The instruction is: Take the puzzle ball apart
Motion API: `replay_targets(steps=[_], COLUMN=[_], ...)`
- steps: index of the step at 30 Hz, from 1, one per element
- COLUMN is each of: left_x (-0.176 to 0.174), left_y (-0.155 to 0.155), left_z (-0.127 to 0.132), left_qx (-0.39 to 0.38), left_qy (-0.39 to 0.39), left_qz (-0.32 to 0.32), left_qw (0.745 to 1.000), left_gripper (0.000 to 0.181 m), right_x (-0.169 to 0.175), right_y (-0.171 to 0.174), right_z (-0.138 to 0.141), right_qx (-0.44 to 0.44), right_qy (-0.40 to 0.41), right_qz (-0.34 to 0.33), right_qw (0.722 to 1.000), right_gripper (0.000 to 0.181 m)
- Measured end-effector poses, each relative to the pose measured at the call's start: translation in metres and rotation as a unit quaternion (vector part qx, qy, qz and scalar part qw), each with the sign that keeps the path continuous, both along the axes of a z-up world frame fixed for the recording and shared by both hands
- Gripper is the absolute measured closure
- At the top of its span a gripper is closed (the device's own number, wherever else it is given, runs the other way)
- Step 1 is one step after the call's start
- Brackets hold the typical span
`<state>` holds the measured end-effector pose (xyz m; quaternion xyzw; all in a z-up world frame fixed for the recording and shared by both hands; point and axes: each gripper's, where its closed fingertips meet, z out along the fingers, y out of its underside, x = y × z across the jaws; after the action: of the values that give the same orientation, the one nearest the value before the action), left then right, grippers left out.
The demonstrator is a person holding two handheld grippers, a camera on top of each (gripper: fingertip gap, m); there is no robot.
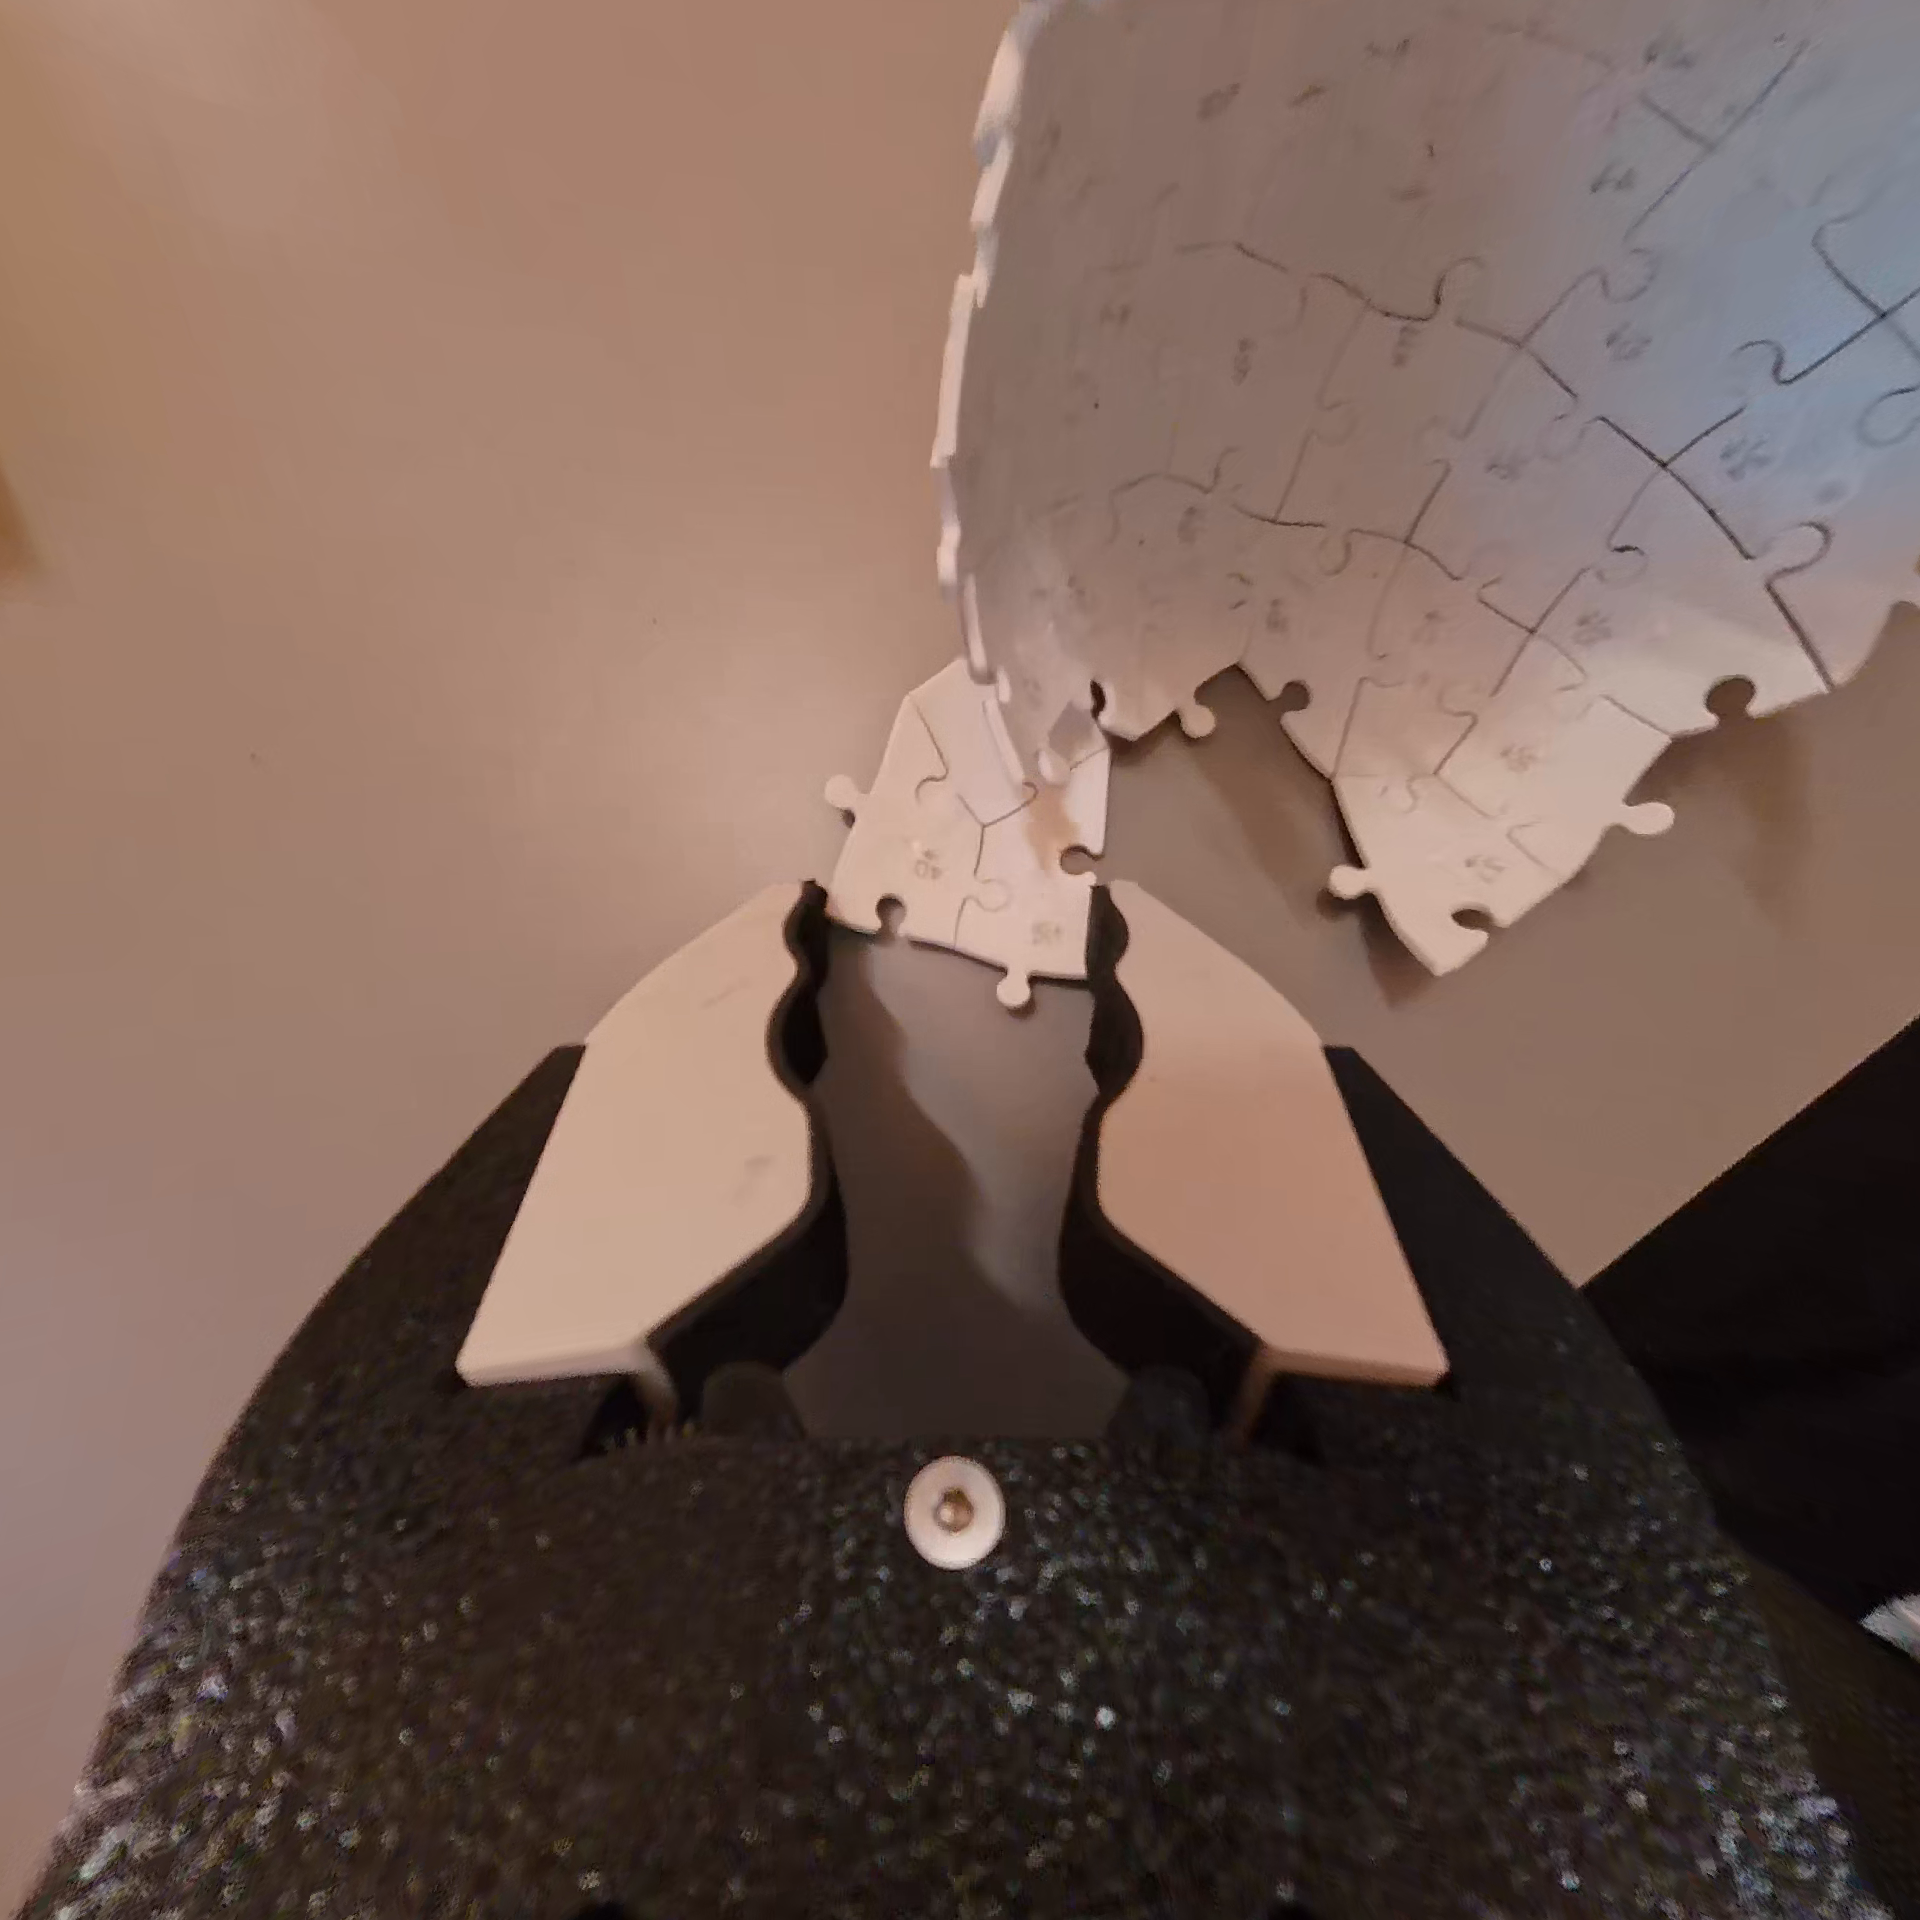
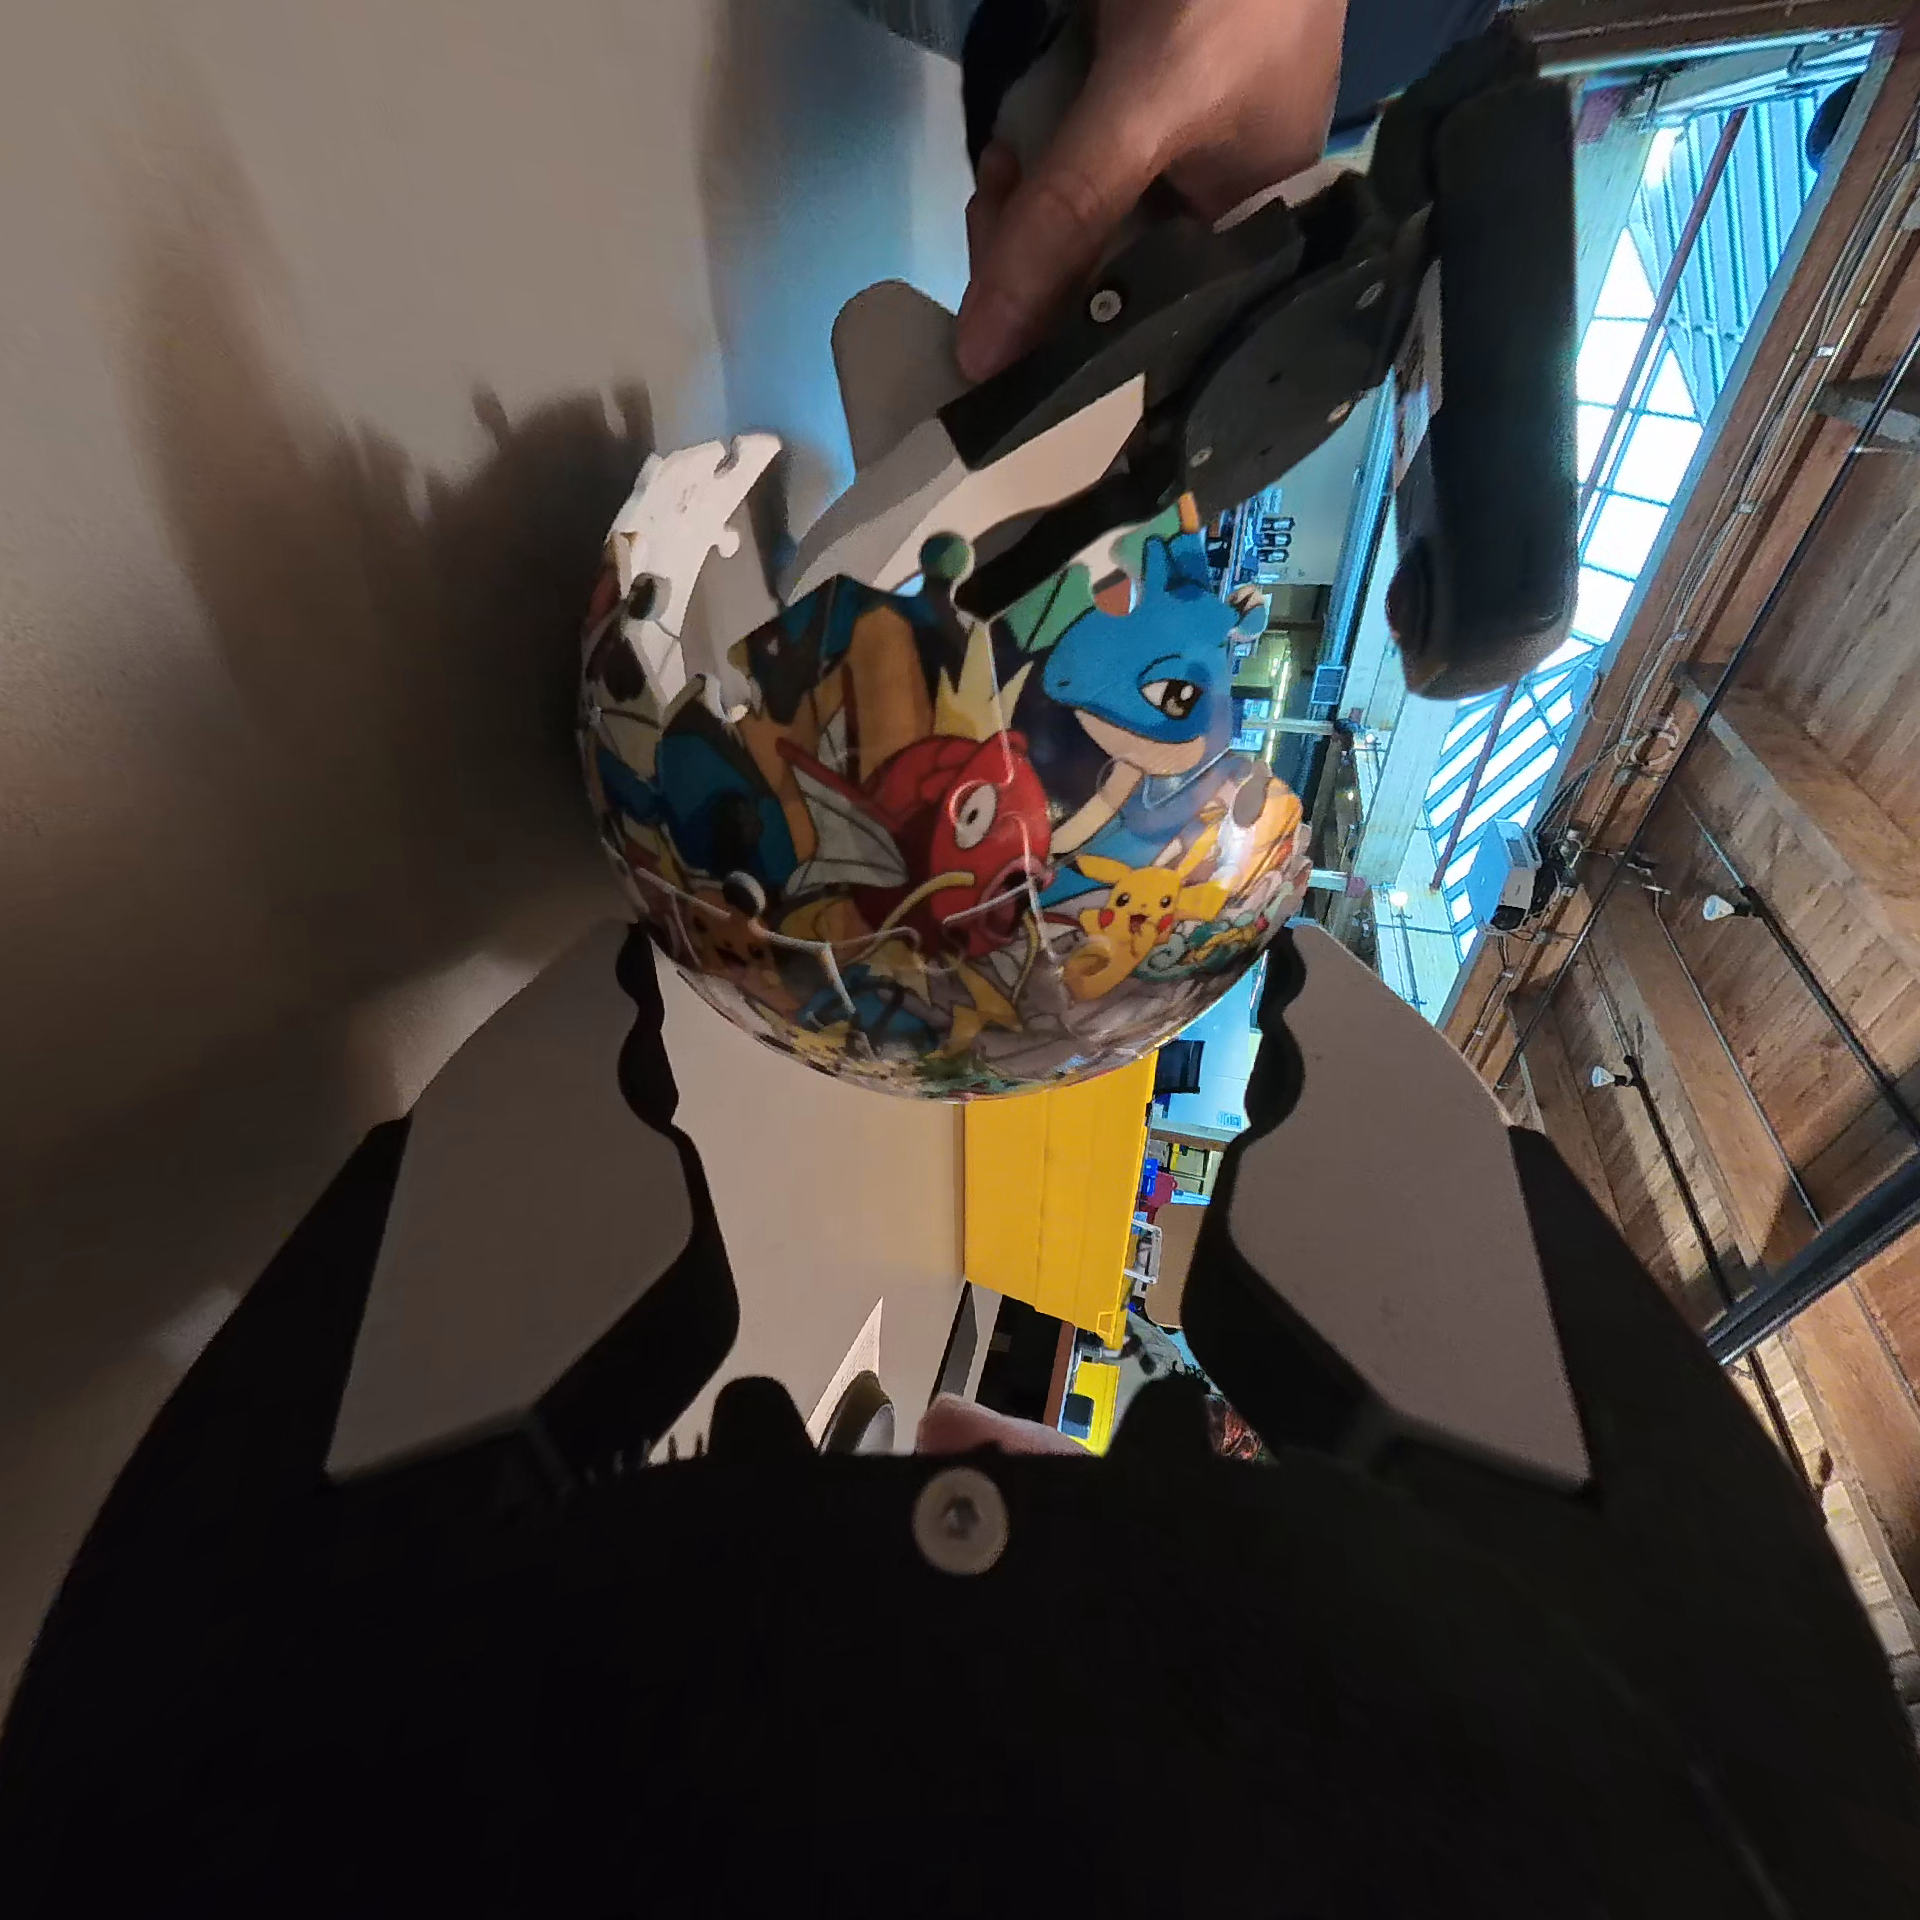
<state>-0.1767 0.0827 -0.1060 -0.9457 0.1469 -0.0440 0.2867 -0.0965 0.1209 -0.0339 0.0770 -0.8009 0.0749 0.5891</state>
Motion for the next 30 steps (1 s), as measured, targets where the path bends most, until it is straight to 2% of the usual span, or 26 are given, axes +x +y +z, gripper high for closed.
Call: replay_targets(steps=[5, 10, 17, 18, 20, 22, 23, 25, 26, 29, 30], left_x=[-0.012, -0.011, -0.005, -0.002, 0.005, -0.002, -0.004, 0.0, 0.0, -0.008, -0.008], left_y=[-0.017, -0.037, -0.067, -0.067, -0.062, -0.06, -0.059, -0.047, -0.046, -0.051, -0.049], left_z=[0.0, 0.002, 0.022, 0.026, 0.031, 0.019, 0.009, 0.01, 0.011, 0.002, 0.004], left_qx=[-0.013, -0.023, -0.028, -0.022, -0.008, -0.023, -0.034, 0.005, 0.012, 0.003, 0.012], left_qy=[0.01, 0.014, 0.029, 0.026, 0.02, 0.053, 0.062, 0.012, -0.007, 0.008, 0.008], left_qz=[0.046, 0.065, 0.098, 0.103, 0.114, 0.13, 0.126, 0.13, 0.131, 0.126, 0.124], left_qw=[0.999, 0.998, 0.994, 0.994, 0.993, 0.99, 0.99, 0.991, 0.991, 0.992, 0.992], left_gripper=[0.134, 0.134, 0.135, 0.141, 0.14, 0.14, 0.133, 0.138, 0.135, 0.131, 0.135], right_x=[0.001, 0.001, 0.0, 0.0, -0.001, -0.001, -0.001, -0.002, -0.002, -0.002, -0.002], right_y=[-0.003, -0.005, -0.008, -0.009, -0.009, -0.009, -0.009, -0.009, -0.01, -0.009, -0.009], right_z=[0.0, 0.001, 0.001, 0.001, 0.0, 0.0, 0.0, 0.0, 0.0, 0.0, 0.0], right_qx=[0.011, 0.021, 0.032, 0.033, 0.034, 0.036, 0.036, 0.038, 0.038, 0.039, 0.039], right_qy=[0.002, 0.003, 0.007, 0.007, 0.007, 0.01, 0.01, 0.009, 0.009, 0.009, 0.009], right_qz=[-0.001, -0.005, -0.011, -0.012, -0.015, -0.016, -0.016, -0.019, -0.02, -0.022, -0.022], right_qw=[1.0, 1.0, 0.999, 0.999, 0.999, 0.999, 0.999, 0.999, 0.999, 0.999, 0.999], right_gripper=[0.072, 0.073, 0.074, 0.074, 0.074, 0.075, 0.075, 0.075, 0.075, 0.075, 0.075])
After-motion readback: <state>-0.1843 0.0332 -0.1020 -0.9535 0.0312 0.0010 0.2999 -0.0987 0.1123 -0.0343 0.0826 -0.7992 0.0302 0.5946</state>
